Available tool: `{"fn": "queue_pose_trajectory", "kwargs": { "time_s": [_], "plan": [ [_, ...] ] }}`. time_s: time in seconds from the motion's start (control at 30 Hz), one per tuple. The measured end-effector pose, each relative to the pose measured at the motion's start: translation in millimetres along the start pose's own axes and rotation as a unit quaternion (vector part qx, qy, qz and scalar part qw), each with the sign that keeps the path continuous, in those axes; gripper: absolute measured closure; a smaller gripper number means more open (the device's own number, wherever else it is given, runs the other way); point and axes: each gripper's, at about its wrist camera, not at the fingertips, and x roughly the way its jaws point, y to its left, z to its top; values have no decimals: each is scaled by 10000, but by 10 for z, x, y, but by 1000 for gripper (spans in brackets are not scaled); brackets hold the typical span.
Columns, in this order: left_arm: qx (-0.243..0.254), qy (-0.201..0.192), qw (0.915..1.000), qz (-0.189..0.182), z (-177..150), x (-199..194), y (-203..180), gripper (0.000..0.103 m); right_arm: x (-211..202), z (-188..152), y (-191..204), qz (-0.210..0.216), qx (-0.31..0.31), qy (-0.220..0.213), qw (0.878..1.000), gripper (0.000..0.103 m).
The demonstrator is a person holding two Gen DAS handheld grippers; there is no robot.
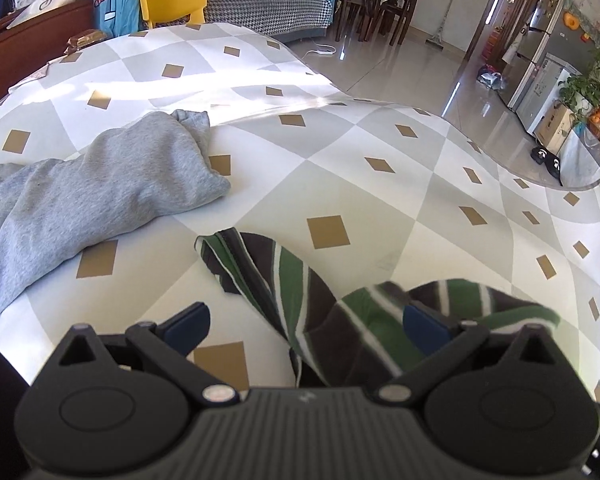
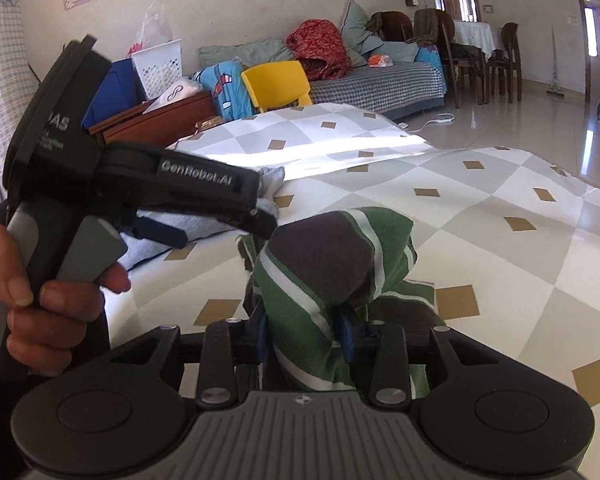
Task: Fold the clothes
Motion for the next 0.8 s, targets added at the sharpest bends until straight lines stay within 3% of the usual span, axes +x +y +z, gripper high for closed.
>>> {"fn": "queue_pose_trajectory", "kwargs": {
  "time_s": [0.17,0.33,0.57,0.7,0.8],
  "plan": [
    [288,153,9995,1,-83,86,-76,0,27,-25,49,275,-35,169,9995,54],
    [348,383,9986,91,-270,296,-94,0,-154,15,-56,233,284,-11,9993,51],
    [373,430,9978,351,-315,391,3,0,-361,86,-295,-390,984,-164,9942,49],
    [357,471,9973,436,-354,425,33,0,-314,29,-520,-964,1620,-8,9821,48],
    [259,519,9974,423,-360,453,82,0,-207,-51,-644,-1080,2002,121,9737,48]
  ]
}}
